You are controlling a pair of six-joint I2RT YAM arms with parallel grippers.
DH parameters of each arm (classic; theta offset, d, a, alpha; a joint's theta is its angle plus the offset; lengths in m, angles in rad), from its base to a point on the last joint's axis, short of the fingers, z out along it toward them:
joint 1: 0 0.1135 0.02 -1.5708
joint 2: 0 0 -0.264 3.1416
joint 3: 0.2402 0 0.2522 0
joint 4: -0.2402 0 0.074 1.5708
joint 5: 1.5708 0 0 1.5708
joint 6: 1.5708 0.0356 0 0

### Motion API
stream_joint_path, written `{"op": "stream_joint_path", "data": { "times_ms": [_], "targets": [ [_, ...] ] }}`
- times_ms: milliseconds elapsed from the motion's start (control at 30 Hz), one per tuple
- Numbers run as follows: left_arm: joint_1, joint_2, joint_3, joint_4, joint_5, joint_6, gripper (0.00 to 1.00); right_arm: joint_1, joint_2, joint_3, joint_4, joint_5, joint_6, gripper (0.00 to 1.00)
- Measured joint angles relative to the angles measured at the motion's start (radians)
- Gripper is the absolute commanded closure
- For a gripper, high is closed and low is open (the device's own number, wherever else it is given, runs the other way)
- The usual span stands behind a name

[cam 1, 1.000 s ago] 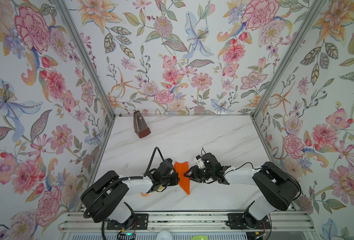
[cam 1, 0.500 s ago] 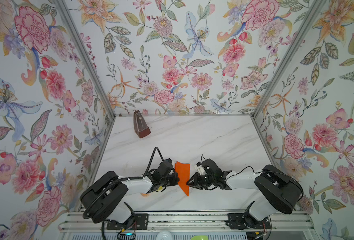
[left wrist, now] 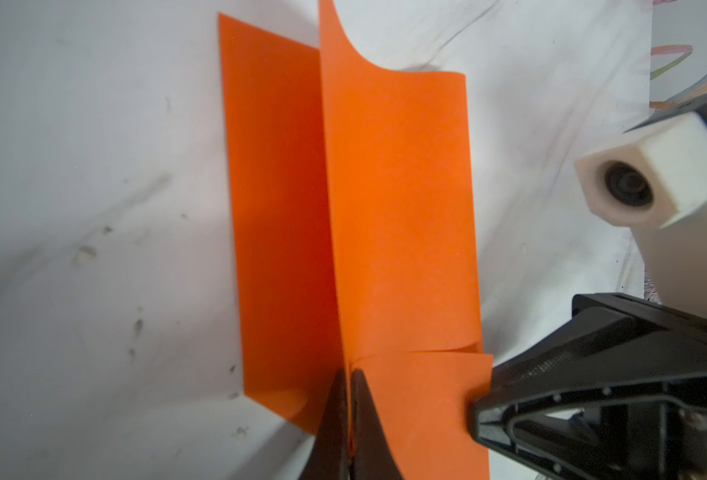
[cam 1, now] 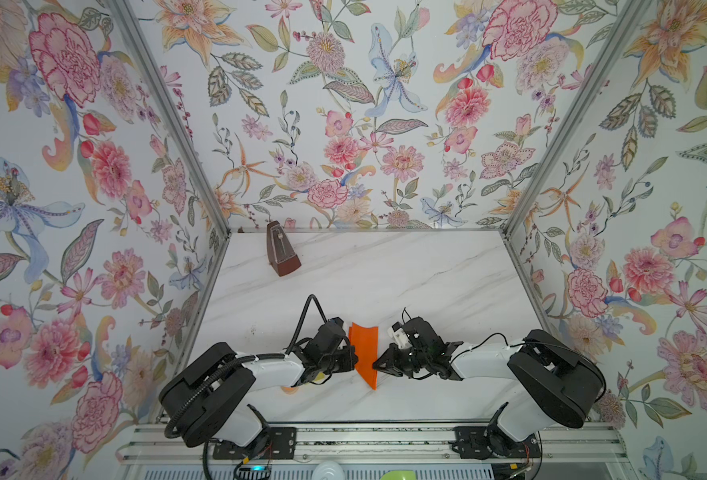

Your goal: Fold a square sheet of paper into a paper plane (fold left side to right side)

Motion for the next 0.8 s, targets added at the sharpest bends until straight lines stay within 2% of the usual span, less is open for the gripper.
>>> {"op": "stream_joint_path", "data": {
  "times_ms": [100,200,533,600,667,800],
  "targets": [
    [0.002,-0.024,0.0,-0.018,0.0,-0.003,0.84,0.0,0.01,-0.004,0.005,0.0,-0.002,0.97],
    [0.002,-0.05,0.001,-0.036,-0.003,-0.003,0.84,0.0,0.025,-0.011,0.005,0.0,-0.001,0.98],
    [0.006,-0.068,0.024,-0.084,-0.002,0.006,0.92,0.0,0.043,-0.017,0.02,-0.004,0.0,0.99],
    [0.006,-0.069,0.027,-0.094,-0.002,0.009,0.89,0.0,0.043,-0.017,0.019,-0.004,-0.001,0.99],
    [0.006,-0.069,0.031,-0.111,-0.003,0.017,0.82,0.0,0.043,-0.017,0.019,-0.004,0.0,0.99],
    [0.007,-0.069,0.042,-0.147,-0.005,0.027,0.81,0.0,0.044,-0.017,0.02,-0.004,-0.001,0.99]
  ]
}}
